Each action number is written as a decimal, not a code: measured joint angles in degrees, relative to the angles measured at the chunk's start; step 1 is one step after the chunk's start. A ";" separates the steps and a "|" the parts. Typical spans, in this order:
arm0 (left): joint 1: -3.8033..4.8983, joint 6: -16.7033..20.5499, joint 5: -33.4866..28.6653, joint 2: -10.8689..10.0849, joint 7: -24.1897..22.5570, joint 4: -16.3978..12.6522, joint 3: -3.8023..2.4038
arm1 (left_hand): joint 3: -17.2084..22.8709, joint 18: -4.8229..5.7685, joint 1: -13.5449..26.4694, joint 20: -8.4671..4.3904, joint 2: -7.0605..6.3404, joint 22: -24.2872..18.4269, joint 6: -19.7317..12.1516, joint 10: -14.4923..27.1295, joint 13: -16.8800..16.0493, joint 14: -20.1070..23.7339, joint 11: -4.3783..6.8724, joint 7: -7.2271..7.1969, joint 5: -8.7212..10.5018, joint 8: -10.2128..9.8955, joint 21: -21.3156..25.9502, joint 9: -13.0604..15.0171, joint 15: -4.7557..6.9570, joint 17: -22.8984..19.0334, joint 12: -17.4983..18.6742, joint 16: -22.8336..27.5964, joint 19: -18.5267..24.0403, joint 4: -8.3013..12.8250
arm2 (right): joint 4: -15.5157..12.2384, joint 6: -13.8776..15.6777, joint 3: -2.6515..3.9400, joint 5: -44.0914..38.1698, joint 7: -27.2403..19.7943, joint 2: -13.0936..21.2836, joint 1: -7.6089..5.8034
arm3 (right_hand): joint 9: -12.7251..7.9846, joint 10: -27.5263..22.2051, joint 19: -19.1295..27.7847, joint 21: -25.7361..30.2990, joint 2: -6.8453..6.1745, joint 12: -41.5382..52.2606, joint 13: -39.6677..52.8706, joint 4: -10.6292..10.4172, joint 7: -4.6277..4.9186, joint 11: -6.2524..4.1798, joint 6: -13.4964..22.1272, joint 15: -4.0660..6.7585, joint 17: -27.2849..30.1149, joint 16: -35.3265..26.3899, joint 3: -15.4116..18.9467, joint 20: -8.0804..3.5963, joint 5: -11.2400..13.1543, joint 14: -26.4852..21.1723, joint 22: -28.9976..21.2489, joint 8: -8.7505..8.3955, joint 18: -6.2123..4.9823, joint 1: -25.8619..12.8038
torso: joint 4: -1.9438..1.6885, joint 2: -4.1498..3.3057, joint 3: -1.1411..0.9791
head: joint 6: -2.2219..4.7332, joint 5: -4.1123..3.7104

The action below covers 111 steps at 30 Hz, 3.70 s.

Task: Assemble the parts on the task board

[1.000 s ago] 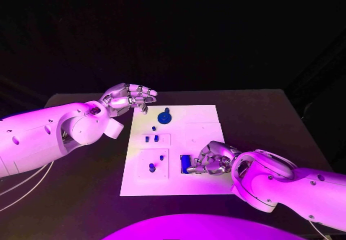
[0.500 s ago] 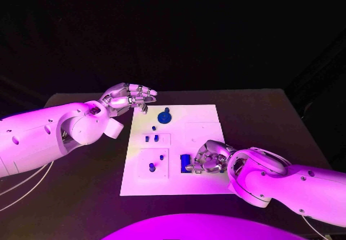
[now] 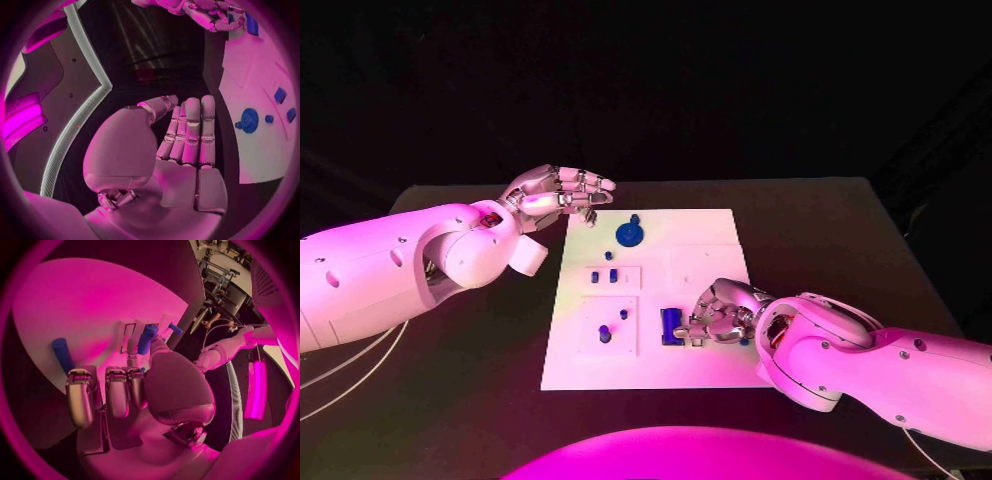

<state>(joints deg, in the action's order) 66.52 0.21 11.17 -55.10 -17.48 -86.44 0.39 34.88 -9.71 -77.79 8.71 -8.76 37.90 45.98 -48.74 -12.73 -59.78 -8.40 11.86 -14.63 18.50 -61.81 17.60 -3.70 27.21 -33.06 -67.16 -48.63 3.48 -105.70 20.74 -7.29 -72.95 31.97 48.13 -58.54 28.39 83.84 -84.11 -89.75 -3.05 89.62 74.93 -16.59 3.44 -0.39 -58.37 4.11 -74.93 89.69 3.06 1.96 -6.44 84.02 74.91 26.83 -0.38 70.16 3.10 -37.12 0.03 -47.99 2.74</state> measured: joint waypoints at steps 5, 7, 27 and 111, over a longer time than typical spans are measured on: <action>0.00 0.00 0.00 0.00 0.01 0.00 0.00 | 0.00 0.00 0.00 0.00 0.00 0.00 0.00 0.00 0.05 0.00 0.00 0.00 0.00 0.00 0.00 0.00 0.00 0.00 0.00 0.00 0.00 0.00 | -0.09 -0.26 0.00 0.00 -0.17 0.00 0.00 | -0.06 0.00 0.00 0.00 -0.58 0.00 0.00 0.00 0.00 0.00 0.00 0.00 0.00 0.00 0.00 0.00 0.00 0.00 0.00 0.00 0.00 0.58 | 0.05 -0.01 -0.01 | -0.03 0.00; 0.00 0.00 0.00 0.00 0.01 0.00 0.00 | 0.00 0.00 0.00 0.00 0.00 0.00 0.00 0.00 0.04 0.00 0.00 0.00 0.00 0.00 0.00 0.00 0.00 0.00 0.00 0.00 0.00 0.00 | -0.13 -0.29 0.00 -0.01 -0.20 0.03 0.00 | -0.06 0.00 0.00 0.00 -0.90 0.00 0.00 0.00 0.00 0.00 0.00 0.00 0.01 0.00 0.00 0.00 0.00 0.00 0.00 0.00 0.00 0.92 | 0.05 -0.01 -0.02 | -0.04 -0.03; 0.00 0.04 0.01 -0.16 0.01 -0.04 0.03 | 0.46 0.00 0.00 0.00 0.00 0.00 0.00 0.00 0.04 0.00 0.00 0.00 0.00 0.28 0.00 0.04 0.00 -0.02 -0.22 0.00 0.00 0.14 | -3.80 7.09 0.08 4.75 -7.19 10.54 -0.89 | -1.66 0.19 0.00 0.00 -0.36 -0.89 -0.01 0.00 1.90 0.82 4.15 -0.63 0.02 0.00 0.00 0.43 -0.21 0.00 0.03 -3.78 0.00 2.47 | 0.17 0.07 -0.02 | 0.53 -1.22; -0.05 0.00 0.02 -0.31 0.02 -0.11 0.10 | 0.79 0.00 0.00 0.20 0.00 0.01 0.00 0.00 0.15 0.00 0.00 0.00 0.00 0.27 0.00 0.10 0.00 -0.04 -0.44 0.00 -0.21 0.15 | -4.25 7.20 -0.15 1.26 1.40 8.08 1.79 | 2.08 -0.01 0.22 0.00 -10.91 -1.55 0.01 1.33 0.77 0.20 -0.45 -0.30 0.02 0.00 -25.03 0.20 -23.20 -0.10 0.03 -3.96 -0.01 9.66 | -0.04 -0.01 0.02 | 0.15 -2.20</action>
<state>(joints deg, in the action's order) 66.47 0.21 11.19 -55.41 -17.46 -86.54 0.49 35.67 -9.71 -77.79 8.91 -8.76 37.91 45.98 -48.74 -12.58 -59.78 -8.40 11.86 -14.63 18.78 -61.81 17.69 -3.70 27.17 -33.51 -67.16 -48.84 3.64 -109.96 27.94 -7.45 -71.69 33.37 56.21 -56.75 30.47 83.83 -83.89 -89.75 -13.95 88.07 74.95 -15.26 4.21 -0.19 -58.81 3.81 -74.91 89.69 -21.97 2.16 -29.65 83.92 74.94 22.87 -0.38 79.82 3.06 -37.13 0.04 -47.84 0.54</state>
